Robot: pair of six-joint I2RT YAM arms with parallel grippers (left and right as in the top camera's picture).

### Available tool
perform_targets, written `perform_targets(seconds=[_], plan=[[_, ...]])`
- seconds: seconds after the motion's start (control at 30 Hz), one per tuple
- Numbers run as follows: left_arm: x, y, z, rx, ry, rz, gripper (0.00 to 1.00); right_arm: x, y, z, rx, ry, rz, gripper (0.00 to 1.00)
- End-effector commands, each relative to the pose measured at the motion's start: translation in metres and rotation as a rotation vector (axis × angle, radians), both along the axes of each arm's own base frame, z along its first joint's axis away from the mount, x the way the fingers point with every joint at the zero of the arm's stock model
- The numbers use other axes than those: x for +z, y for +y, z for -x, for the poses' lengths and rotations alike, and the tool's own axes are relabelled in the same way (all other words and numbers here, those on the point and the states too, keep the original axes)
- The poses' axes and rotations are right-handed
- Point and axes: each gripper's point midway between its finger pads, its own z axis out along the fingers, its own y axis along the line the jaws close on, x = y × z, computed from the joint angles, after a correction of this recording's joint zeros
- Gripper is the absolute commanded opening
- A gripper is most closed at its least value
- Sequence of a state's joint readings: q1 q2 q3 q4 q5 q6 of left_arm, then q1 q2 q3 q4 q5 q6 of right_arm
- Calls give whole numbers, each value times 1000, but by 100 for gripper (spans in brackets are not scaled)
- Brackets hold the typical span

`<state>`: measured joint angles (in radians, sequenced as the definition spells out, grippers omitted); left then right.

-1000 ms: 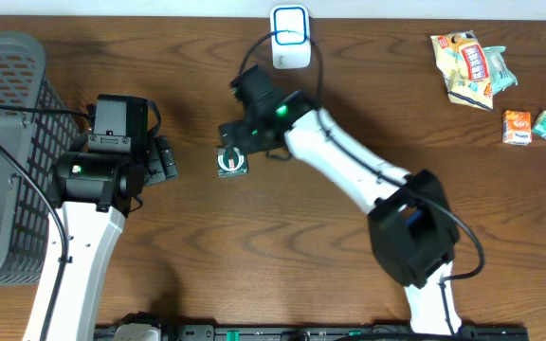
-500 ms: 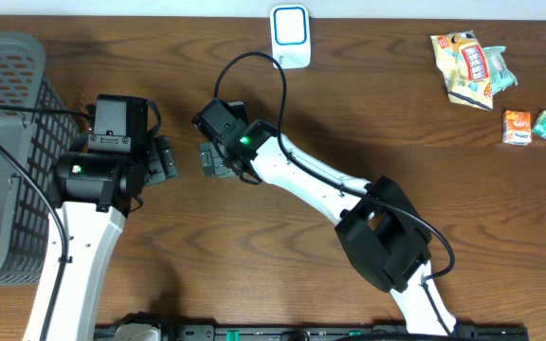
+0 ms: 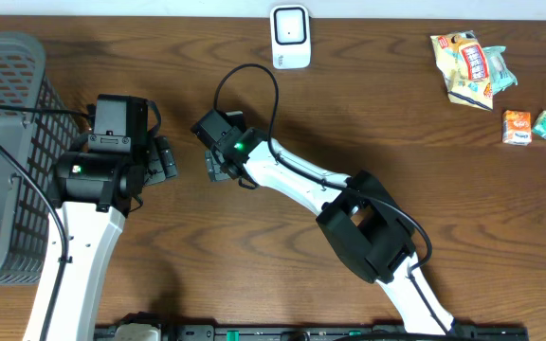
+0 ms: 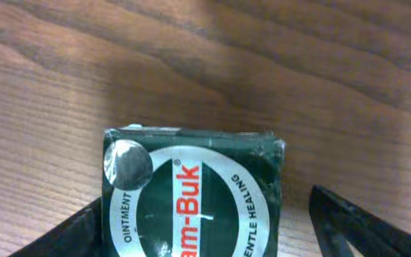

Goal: Scan the item barcode

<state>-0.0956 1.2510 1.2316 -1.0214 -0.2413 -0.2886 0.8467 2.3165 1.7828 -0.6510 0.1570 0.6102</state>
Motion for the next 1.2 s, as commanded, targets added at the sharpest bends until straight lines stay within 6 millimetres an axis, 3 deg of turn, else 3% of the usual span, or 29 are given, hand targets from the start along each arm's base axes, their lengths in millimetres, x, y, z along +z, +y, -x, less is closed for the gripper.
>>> perform_targets(seconds=[0.0, 0.33, 0.53, 0.67, 0.9, 1.17], plan=[[4, 0, -2, 4, -9, 1, 98, -4, -3, 0, -6, -7, 19, 71], [4, 0, -2, 3, -10, 0, 98, -2, -63, -26, -36, -30, 194, 69], [4, 0, -2, 4, -10, 1, 98, -1, -50, -18, 163, 97, 51, 68], [4, 0, -2, 4, -10, 1, 97, 5, -36, -8, 316, 167, -83, 58], [4, 0, -2, 4, -10, 1, 97, 12, -46, -4, 368, 278, -237, 60], [4, 0, -2, 4, -10, 1, 98, 49, -36, 15, 535, 390, -585, 63]])
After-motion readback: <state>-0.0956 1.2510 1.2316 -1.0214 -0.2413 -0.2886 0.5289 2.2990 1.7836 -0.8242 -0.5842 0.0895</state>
